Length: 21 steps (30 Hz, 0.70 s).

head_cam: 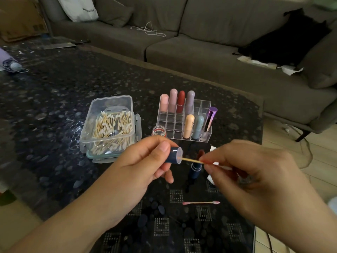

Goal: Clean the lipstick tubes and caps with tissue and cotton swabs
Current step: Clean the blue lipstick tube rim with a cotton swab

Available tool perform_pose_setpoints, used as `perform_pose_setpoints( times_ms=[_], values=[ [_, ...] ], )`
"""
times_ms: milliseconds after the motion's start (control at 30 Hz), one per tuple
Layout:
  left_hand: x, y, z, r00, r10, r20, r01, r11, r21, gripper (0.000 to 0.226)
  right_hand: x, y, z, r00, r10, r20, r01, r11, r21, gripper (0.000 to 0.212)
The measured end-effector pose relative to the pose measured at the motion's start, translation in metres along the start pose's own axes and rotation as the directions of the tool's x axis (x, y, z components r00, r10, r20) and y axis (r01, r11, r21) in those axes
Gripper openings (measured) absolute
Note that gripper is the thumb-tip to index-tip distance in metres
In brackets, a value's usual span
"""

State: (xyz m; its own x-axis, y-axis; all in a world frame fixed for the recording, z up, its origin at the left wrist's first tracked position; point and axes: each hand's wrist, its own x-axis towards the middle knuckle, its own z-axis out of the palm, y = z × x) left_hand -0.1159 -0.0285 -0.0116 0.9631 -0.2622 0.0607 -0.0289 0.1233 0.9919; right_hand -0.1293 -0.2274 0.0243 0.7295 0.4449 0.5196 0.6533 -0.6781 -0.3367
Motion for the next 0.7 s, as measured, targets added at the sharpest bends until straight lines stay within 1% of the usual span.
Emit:
perform_pose_setpoints(
  times_ms=[100, 167, 233, 300, 467, 567, 633, 700],
  values=[
    [0.0002, -0.0009, 0.0007, 1.0, -0.012, 0.017, 0.011, 0.999, 0.03, 0.034, -0.0004, 0.0007, -0.0026, 1.0, -0.013, -0.007, 0.014, 1.0, 0.015, 0.014],
    [0.0002, -0.0009, 0.0014, 0.999, -0.02, 0.025, 0.02, 0.999, 0.026, 0.034, 0.0005, 0.0017, -0.0037, 1.0, -0.006, -0.019, 0.006, 1.0, -0.016, 0.015],
    [0.0006, -0.0013, 0.0012, 1.0, -0.022, 0.022, 0.022, 1.0, 0.017, 0.033, 0.0, 0.0023, -0.0033, 1.0, -0.013, 0.01, 0.013, 0.999, -0.039, 0.015],
    [0.0008, -0.0015, 0.0011, 0.999, -0.02, 0.027, 0.019, 1.0, 0.024, 0.034, -0.0012, 0.0027, -0.0034, 0.999, -0.022, 0.04, 0.023, 1.0, -0.017, 0.014],
    [0.0012, -0.002, 0.0018, 0.999, -0.023, 0.024, 0.022, 0.999, 0.039, 0.035, 0.0006, 0.0033, -0.0052, 1.0, 0.01, 0.023, -0.009, 0.999, -0.03, 0.014],
    [0.0011, -0.0022, 0.0007, 0.999, -0.025, 0.039, 0.022, 0.997, 0.071, 0.036, -0.0005, 0.0032, -0.0048, 0.998, -0.006, 0.07, 0.005, 1.0, 0.022, 0.013],
    [0.0009, -0.0018, 0.0009, 0.999, -0.018, 0.048, 0.014, 0.997, 0.082, 0.035, 0.0002, 0.0035, -0.0067, 0.999, 0.007, 0.046, -0.008, 0.999, 0.033, 0.012],
    [0.0011, -0.002, 0.0007, 0.999, -0.014, 0.03, 0.012, 0.997, 0.074, 0.033, 0.0014, 0.0035, -0.008, 0.999, 0.03, 0.023, -0.03, 0.999, 0.01, 0.013]
  ],
)
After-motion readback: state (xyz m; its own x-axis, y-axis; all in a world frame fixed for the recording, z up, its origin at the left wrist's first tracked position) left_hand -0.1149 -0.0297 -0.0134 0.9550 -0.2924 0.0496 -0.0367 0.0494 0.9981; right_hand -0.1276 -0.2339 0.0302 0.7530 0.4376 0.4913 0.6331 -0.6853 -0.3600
